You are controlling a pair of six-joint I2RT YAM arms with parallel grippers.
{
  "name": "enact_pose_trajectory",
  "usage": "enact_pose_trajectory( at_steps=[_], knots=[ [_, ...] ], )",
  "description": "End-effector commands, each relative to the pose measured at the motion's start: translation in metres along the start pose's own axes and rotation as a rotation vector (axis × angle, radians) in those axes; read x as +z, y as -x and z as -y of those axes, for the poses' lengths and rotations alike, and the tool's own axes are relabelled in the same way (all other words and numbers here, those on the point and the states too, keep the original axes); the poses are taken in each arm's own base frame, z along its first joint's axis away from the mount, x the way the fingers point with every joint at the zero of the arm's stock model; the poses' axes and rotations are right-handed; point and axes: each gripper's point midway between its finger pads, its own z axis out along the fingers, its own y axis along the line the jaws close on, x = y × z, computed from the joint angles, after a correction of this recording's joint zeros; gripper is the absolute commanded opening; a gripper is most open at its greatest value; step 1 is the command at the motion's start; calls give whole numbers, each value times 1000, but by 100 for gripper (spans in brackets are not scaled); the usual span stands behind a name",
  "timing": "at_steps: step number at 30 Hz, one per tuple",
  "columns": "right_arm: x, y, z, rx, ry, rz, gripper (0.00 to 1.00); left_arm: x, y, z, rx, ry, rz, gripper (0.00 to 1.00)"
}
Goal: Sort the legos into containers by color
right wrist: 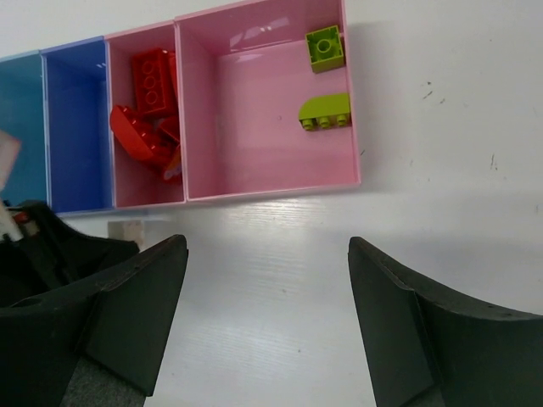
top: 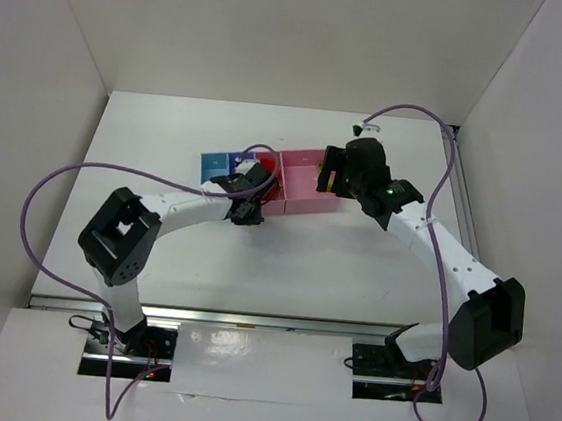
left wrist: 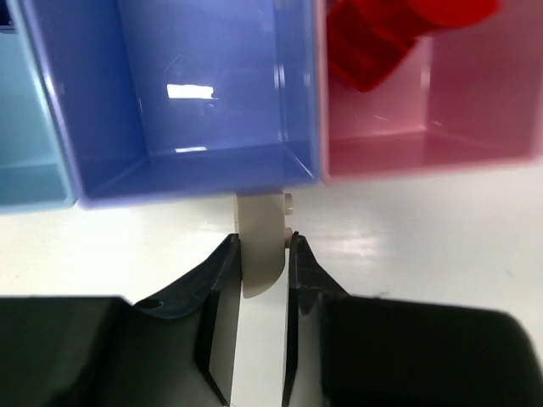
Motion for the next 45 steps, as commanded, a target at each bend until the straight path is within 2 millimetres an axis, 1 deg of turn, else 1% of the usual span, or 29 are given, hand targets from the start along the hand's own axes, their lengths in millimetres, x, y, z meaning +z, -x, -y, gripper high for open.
enact_pose_trajectory(
  at_steps=[1, 2, 6, 7, 10, 13, 15, 17, 18, 20, 21, 22, 23, 24, 26, 27, 28, 30, 32, 33, 36, 37, 38, 39, 40, 41, 42, 44, 45],
  knots=[
    [-7, 12, 7, 26, -12, 44, 83, -41, 19, 12, -10, -99, 44, 10],
    [-10, 14, 7, 28, -8, 52, 83, -57, 28, 16, -23, -138, 69, 10],
    [-11, 12, 9, 28, -17, 54, 83, -87, 41, 13, -7, -161, 107, 10],
    [-14, 17, 8, 41, -9, 72, 83, -92, 51, 13, 0, -152, 136, 10],
    [-12, 10, 8, 39, -5, 59, 83, -101, 75, 5, -16, -147, 182, 11],
    [-10, 8, 13, 42, -16, 53, 83, -92, 97, -2, -30, -124, 195, 11],
    [-12, 10, 13, 44, -12, 61, 83, -78, 109, -4, -37, -105, 186, 11],
    [-14, 7, 16, 42, -25, 55, 83, -70, 116, -2, -32, -98, 187, 11],
    [-13, 3, 18, 40, -29, 47, 83, -56, 115, -5, -23, -80, 161, 11],
    [-14, -1, 20, 39, -31, 43, 83, -45, 118, -7, -30, -64, 151, 12],
    [-14, -1, 19, 48, -31, 43, 83, -40, 121, -10, -24, -54, 148, 15],
    [-13, 1, 22, 53, -38, 45, 83, -27, 118, -11, -8, -30, 132, 23],
    [-13, 1, 22, 53, -38, 45, 83, -26, 121, -8, -6, -26, 125, 40],
    [-13, 1, 22, 53, -38, 45, 83, -22, 121, -9, -3, -10, 118, 52],
    [-13, 1, 22, 53, -38, 45, 83, -20, 120, -9, 0, -3, 108, 67],
    [-13, 1, 22, 53, -38, 45, 83, -22, 122, -6, -1, -16, 110, 79],
    [-13, 2, 24, 64, -50, 51, 86, -26, 125, -6, -4, -21, 119, 81],
    [-12, 1, 30, 71, -85, 45, 99, -40, 133, -9, -14, -21, 157, 82],
    [-14, 6, 34, 100, -119, 64, 100, -58, 135, 0, 7, -47, 191, 82],
    [-15, 7, 42, 130, -170, 78, 100, -75, 142, -3, 4, -56, 228, 82],
    [-15, 1, 60, 166, -263, 75, 100, -108, 149, 2, -11, -129, 284, 82],
    [-16, 2, 69, 193, -315, 94, 100, -128, 153, -5, -26, -142, 329, 82],
    [-18, 2, 74, 204, -345, 100, 100, -138, 154, -7, -21, -145, 357, 83],
    [-19, -4, 85, 209, -391, 91, 100, -145, 155, -11, -28, -142, 375, 83],
    [-23, 0, 89, 220, -414, 117, 100, -149, 153, -20, -19, -119, 392, 83],
    [-20, -11, 94, 209, -427, 94, 100, -155, 154, -23, -25, -118, 407, 83],
    [-22, -14, 95, 208, -428, 93, 100, -171, 157, -28, -40, -128, 441, 83],
    [-21, -25, 100, 199, -440, 73, 100, -174, 149, -45, -37, -98, 443, 83],
    [-23, -27, 101, 199, -440, 73, 100, -187, 150, -53, -64, -97, 477, 84]
  ],
)
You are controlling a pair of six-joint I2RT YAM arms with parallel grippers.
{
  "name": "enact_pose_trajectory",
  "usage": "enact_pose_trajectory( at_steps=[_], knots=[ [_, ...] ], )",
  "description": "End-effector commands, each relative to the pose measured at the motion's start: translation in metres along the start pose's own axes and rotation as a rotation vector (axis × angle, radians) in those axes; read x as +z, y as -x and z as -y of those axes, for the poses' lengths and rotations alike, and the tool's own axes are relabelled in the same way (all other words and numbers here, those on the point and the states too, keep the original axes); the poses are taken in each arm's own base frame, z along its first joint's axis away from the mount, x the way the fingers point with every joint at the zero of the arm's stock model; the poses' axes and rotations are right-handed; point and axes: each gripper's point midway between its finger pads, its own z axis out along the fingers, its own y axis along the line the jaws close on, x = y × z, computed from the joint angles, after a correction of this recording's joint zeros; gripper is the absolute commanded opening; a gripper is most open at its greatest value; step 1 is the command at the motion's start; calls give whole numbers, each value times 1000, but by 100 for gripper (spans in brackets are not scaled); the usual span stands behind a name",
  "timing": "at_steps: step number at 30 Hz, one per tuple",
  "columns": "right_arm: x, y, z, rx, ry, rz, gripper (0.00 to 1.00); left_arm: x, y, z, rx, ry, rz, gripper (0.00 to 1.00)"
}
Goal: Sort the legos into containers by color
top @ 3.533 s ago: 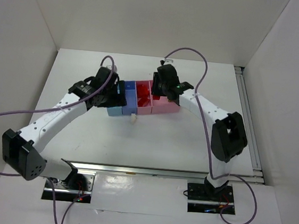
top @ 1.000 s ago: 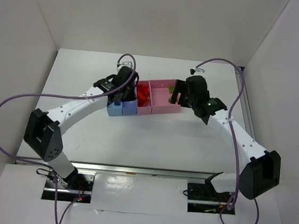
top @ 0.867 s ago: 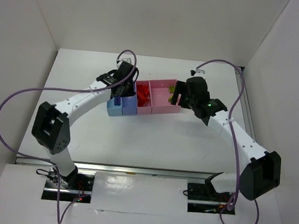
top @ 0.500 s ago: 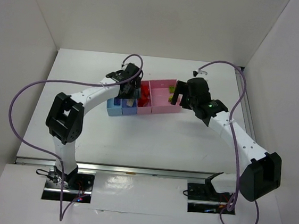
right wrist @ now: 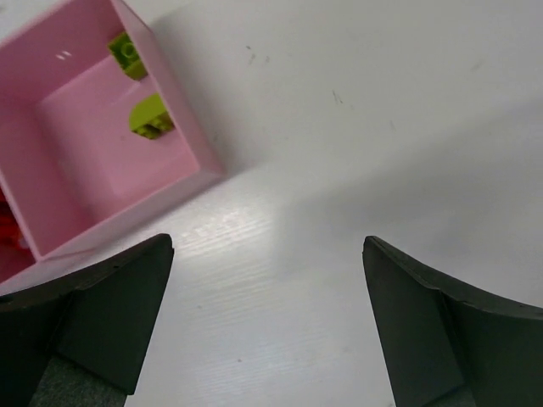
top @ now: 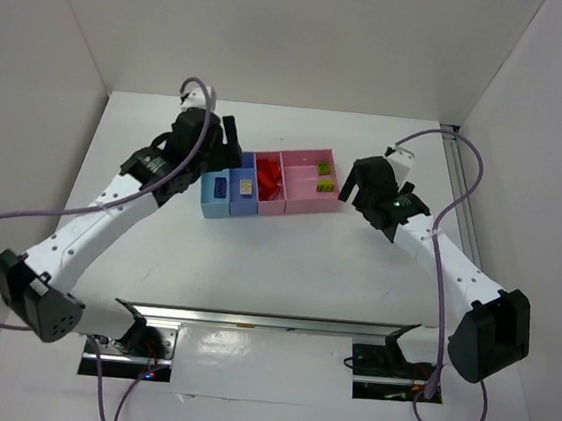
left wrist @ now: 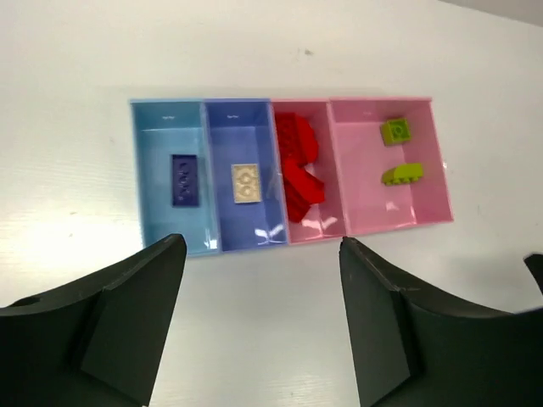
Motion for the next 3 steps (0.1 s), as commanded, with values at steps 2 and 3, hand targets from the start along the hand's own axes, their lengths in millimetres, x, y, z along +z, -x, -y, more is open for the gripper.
enact_pose_trajectory(
  at_steps=[2, 3],
  knots=[
    [-7, -11, 27, 30, -66, 15, 100, -10, -5, -35, 10, 104, 54, 84],
    [-10, -10, 26, 40, -48, 23, 100, -15, -3, -41, 0, 108, 65, 84]
  ],
)
